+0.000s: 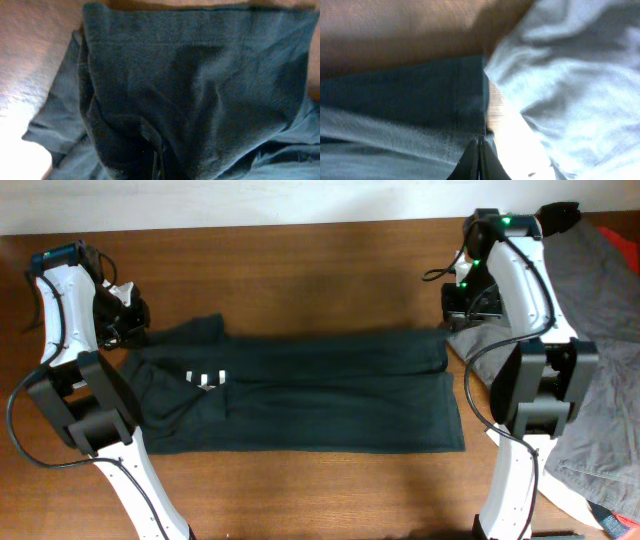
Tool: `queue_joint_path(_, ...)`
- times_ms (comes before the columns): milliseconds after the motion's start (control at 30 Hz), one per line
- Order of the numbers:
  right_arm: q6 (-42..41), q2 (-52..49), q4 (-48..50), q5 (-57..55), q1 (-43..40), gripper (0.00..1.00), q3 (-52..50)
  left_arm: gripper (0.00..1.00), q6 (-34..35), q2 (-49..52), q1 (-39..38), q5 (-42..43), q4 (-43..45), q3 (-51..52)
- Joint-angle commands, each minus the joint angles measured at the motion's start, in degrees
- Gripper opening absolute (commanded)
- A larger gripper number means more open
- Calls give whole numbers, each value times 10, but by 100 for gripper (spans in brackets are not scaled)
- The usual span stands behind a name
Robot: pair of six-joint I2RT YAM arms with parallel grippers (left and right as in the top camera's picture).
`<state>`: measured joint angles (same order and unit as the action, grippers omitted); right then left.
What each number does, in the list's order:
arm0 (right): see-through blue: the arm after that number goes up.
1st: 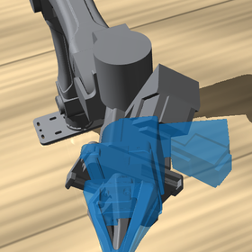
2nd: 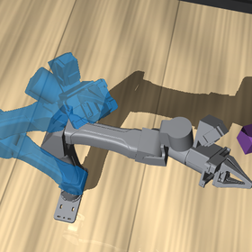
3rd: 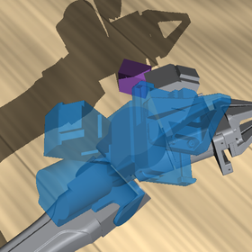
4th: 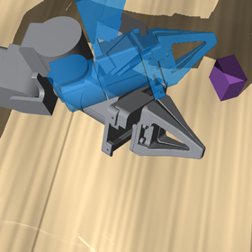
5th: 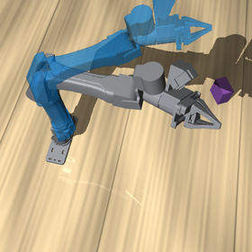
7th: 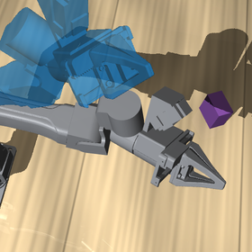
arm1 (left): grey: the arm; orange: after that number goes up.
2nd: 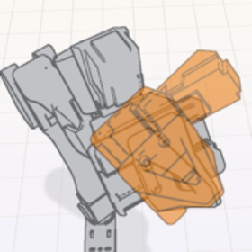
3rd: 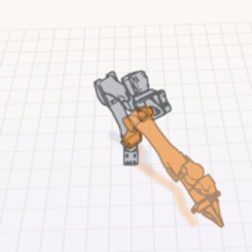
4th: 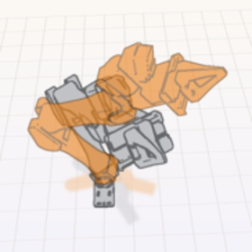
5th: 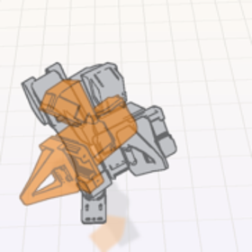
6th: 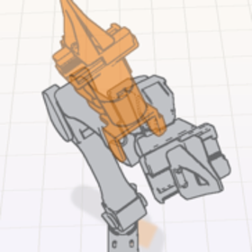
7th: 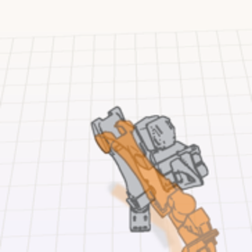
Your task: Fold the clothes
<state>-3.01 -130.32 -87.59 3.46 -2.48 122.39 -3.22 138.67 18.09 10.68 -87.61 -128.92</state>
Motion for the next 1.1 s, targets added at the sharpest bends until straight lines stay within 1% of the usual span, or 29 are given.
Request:
queue_joint_path(0,-4,35,-35,-11,-7,4,13,0,5,-22,1,-7,-22,-13)
queue_joint_path(300,16,35,-96,-12,-7,4,13,0,7,-62,11,-25,-72,-13)
queue_joint_path(467,22,35,-98,-11,-10,4,1,0,24,-71,11,-63,-91,-12)
queue_joint_path(633,22,35,-98,-9,-10,4,-53,0,30,-79,12,-80,-91,-2)
queue_joint_path(800,24,37,-98,-9,-10,4,-107,0,30,-82,12,-82,-91,52)
queue_joint_path(933,24,49,-98,-5,-9,4,-141,0,41,-86,13,-112,-91,95)
queue_joint_path(1067,36,63,-98,-5,-9,4,-191,0,41,-87,16,-111,-91,117)
